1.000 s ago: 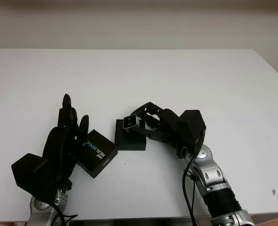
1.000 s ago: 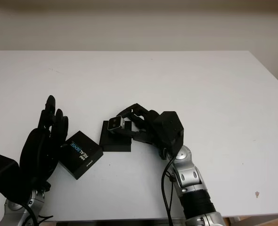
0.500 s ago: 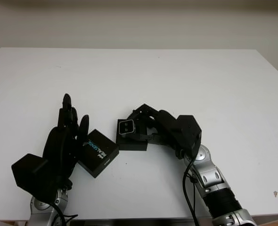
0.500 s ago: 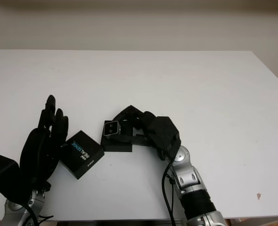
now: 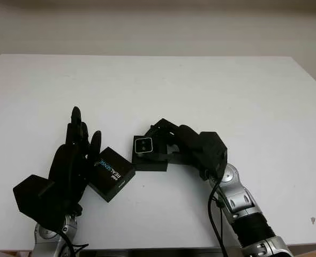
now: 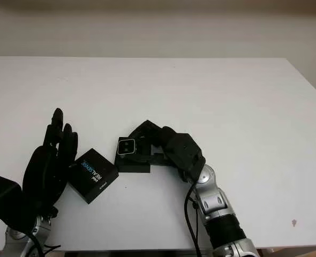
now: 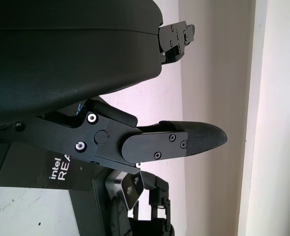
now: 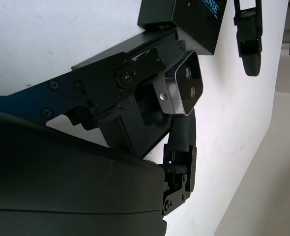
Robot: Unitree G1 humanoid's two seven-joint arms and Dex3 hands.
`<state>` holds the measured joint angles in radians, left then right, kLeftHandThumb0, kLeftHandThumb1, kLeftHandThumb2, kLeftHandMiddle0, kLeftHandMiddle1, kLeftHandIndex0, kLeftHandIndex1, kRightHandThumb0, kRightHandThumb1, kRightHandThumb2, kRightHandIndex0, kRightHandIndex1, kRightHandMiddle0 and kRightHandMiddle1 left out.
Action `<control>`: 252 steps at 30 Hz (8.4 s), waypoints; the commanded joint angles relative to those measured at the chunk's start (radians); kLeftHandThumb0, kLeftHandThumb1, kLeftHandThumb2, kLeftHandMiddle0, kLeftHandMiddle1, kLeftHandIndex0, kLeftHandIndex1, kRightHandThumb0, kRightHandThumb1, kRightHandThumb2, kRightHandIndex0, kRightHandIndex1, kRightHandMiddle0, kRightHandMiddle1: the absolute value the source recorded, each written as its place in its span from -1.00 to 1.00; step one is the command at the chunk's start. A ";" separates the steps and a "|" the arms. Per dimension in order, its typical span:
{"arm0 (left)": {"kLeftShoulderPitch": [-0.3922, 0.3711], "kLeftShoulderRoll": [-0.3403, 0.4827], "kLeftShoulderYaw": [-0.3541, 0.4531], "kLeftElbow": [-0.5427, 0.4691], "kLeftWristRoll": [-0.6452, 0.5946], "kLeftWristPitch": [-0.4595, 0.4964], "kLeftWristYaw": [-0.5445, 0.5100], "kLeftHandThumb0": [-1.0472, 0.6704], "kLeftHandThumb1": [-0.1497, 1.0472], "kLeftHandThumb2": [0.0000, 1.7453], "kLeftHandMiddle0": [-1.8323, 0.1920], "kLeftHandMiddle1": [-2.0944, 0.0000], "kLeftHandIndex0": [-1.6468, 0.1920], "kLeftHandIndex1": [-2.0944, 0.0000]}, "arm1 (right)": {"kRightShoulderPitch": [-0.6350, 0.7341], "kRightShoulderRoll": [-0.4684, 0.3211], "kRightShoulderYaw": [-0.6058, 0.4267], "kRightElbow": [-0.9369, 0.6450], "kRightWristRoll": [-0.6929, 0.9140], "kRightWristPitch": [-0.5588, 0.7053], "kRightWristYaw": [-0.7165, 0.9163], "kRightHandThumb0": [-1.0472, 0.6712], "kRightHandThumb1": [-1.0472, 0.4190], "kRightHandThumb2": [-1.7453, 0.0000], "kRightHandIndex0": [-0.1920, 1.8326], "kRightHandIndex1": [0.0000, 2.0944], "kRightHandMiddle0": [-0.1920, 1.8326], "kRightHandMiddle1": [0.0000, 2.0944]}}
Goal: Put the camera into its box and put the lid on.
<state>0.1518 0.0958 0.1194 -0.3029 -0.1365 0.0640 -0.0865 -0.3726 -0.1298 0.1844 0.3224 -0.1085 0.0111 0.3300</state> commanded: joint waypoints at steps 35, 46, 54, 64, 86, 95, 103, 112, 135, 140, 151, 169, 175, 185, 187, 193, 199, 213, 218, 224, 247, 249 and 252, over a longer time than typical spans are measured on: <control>0.003 0.008 0.013 0.005 -0.003 0.003 -0.007 -0.66 1.00 -0.47 0.99 0.95 0.99 0.95 | -0.010 -0.055 -0.040 -0.017 0.005 0.003 0.006 -0.33 -0.85 0.94 -0.58 -0.95 -0.49 0.54; 0.001 0.002 0.011 0.010 -0.007 0.006 -0.008 -0.66 1.00 -0.48 1.00 0.95 1.00 0.95 | 0.011 -0.022 -0.030 -0.023 0.027 0.010 0.018 -0.31 -0.85 0.94 -0.60 -0.95 -0.51 0.55; 0.003 0.000 0.008 0.009 -0.003 0.003 -0.006 -0.66 1.00 -0.48 1.00 0.95 1.00 0.95 | 0.028 0.042 -0.004 -0.023 0.035 -0.001 -0.012 -0.33 -0.86 0.94 -0.56 -0.93 -0.49 0.59; 0.006 -0.005 0.007 0.012 0.001 -0.005 0.001 -0.65 1.00 -0.48 0.99 0.95 0.99 0.95 | 0.041 0.046 0.020 -0.018 0.002 -0.037 -0.049 -0.36 -0.89 0.94 -0.57 -0.94 -0.53 0.65; 0.016 0.006 0.023 -0.002 -0.012 0.005 -0.011 -0.65 1.00 -0.49 0.99 0.95 0.99 0.95 | 0.073 -0.099 0.054 -0.193 -0.154 -0.042 -0.037 -0.46 -0.83 0.94 -0.84 -0.97 -0.73 -0.48; 0.021 0.015 0.029 -0.002 -0.020 0.005 -0.022 -0.65 1.00 -0.49 1.00 0.95 0.99 0.95 | 0.096 -0.158 0.045 -0.300 -0.150 -0.086 -0.002 -0.50 -0.83 0.94 -0.99 -0.98 -0.77 -0.77; 0.023 0.022 0.030 -0.005 -0.023 0.013 -0.022 -0.65 1.00 -0.50 0.99 0.95 0.99 0.95 | 0.113 -0.164 0.051 -0.352 -0.181 -0.097 -0.019 -0.51 -0.86 0.93 -0.96 -0.95 -0.73 -0.81; 0.022 0.022 0.026 -0.007 -0.017 0.015 -0.019 -0.64 1.00 -0.50 0.99 0.95 0.98 0.95 | 0.135 -0.182 0.087 -0.372 -0.392 -0.195 -0.175 -0.53 -0.90 0.94 -0.72 -0.86 -0.52 -0.72; 0.026 0.015 0.014 -0.011 -0.015 0.018 -0.010 -0.66 1.00 -0.49 0.99 0.95 0.98 0.95 | 0.073 -0.168 0.163 -0.310 -0.648 -0.113 -0.288 -0.59 -0.87 0.94 -0.48 -0.86 -0.63 -0.09; 0.023 0.015 0.015 -0.004 -0.019 0.013 -0.015 -0.66 1.00 -0.49 0.99 0.95 0.99 0.95 | 0.068 -0.172 0.165 -0.309 -0.647 -0.104 -0.273 -0.58 -0.86 0.94 -0.48 -0.87 -0.61 -0.12; 0.022 0.016 0.018 -0.006 -0.022 0.014 -0.015 -0.65 1.00 -0.49 0.99 0.95 0.99 0.95 | 0.061 -0.183 0.169 -0.312 -0.688 -0.079 -0.262 -0.60 -0.85 0.94 -0.46 -0.87 -0.55 -0.18; 0.026 0.016 0.021 -0.005 -0.020 0.010 -0.014 -0.66 1.00 -0.49 0.99 0.95 0.99 0.95 | 0.055 -0.184 0.184 -0.308 -0.778 -0.028 -0.310 -0.50 -0.88 0.94 -0.38 -0.81 -0.46 -0.14; 0.027 0.014 0.021 -0.003 -0.016 0.000 -0.008 -0.65 1.00 -0.49 0.98 0.95 0.99 0.95 | 0.061 -0.192 0.189 -0.318 -0.782 -0.019 -0.295 -0.49 -0.89 0.94 -0.38 -0.80 -0.42 -0.12; 0.027 0.015 0.020 -0.006 -0.016 0.003 -0.007 -0.65 1.00 -0.49 0.99 0.95 0.99 0.95 | 0.069 -0.194 0.186 -0.325 -0.761 -0.023 -0.275 -0.47 -0.87 0.94 -0.36 -0.77 -0.35 -0.07; 0.027 0.014 0.019 -0.006 -0.017 0.002 -0.007 -0.64 1.00 -0.49 0.99 0.95 0.99 0.95 | 0.072 -0.192 0.185 -0.324 -0.753 -0.024 -0.274 -0.46 -0.86 0.94 -0.35 -0.76 -0.34 -0.06; 0.027 0.013 0.019 -0.005 -0.017 0.003 -0.005 -0.65 1.00 -0.49 0.99 0.95 0.99 0.95 | 0.073 -0.195 0.185 -0.315 -0.719 -0.045 -0.272 -0.40 -0.84 0.94 -0.34 -0.73 -0.30 0.00; 0.027 0.011 0.016 -0.002 -0.014 -0.001 -0.003 -0.65 1.00 -0.48 0.99 0.95 0.99 0.95 | 0.071 -0.202 0.185 -0.283 -0.677 -0.112 -0.305 -0.29 -0.83 0.94 -0.32 -0.66 -0.26 0.09; 0.031 0.009 0.017 0.002 -0.019 -0.006 -0.008 -0.64 1.00 -0.49 0.99 0.95 0.99 0.95 | 0.081 -0.207 0.192 -0.266 -0.651 -0.163 -0.324 -0.28 -0.81 0.94 -0.54 -0.21 -0.28 0.22; 0.035 0.010 0.017 -0.003 -0.015 -0.006 -0.008 -0.64 1.00 -0.48 0.99 0.95 0.98 0.95 | 0.081 -0.211 0.196 -0.263 -0.659 -0.163 -0.327 -0.28 -0.81 0.94 -0.57 -0.15 -0.29 0.24; 0.036 0.013 0.018 -0.003 -0.017 -0.004 -0.010 -0.64 1.00 -0.48 0.99 0.95 0.99 0.95 | 0.075 -0.202 0.190 -0.251 -0.654 -0.160 -0.340 -0.27 -0.81 0.94 -0.59 -0.14 -0.28 0.23; 0.027 0.019 0.022 0.003 -0.022 0.002 -0.017 -0.64 1.00 -0.48 0.99 0.95 0.99 0.95 | 0.019 -0.098 0.048 -0.259 -0.300 -0.107 -0.240 -0.19 -0.81 0.94 -0.63 -0.18 -0.41 0.44; 0.025 0.019 0.024 0.003 -0.023 0.003 -0.018 -0.64 1.00 -0.48 1.00 0.95 0.99 0.95 | 0.018 -0.097 0.048 -0.260 -0.297 -0.110 -0.241 -0.20 -0.82 0.94 -0.64 -0.16 -0.43 0.46; 0.022 0.021 0.025 0.005 -0.021 0.002 -0.018 -0.64 1.00 -0.49 0.99 0.95 0.99 0.95 | 0.017 -0.095 0.047 -0.261 -0.297 -0.113 -0.242 -0.20 -0.81 0.94 -0.64 -0.14 -0.43 0.47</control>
<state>0.1738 0.1125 0.1395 -0.3095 -0.1579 0.0623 -0.1031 -0.3333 -0.2283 0.2416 0.0874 -0.4148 -0.0897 0.0910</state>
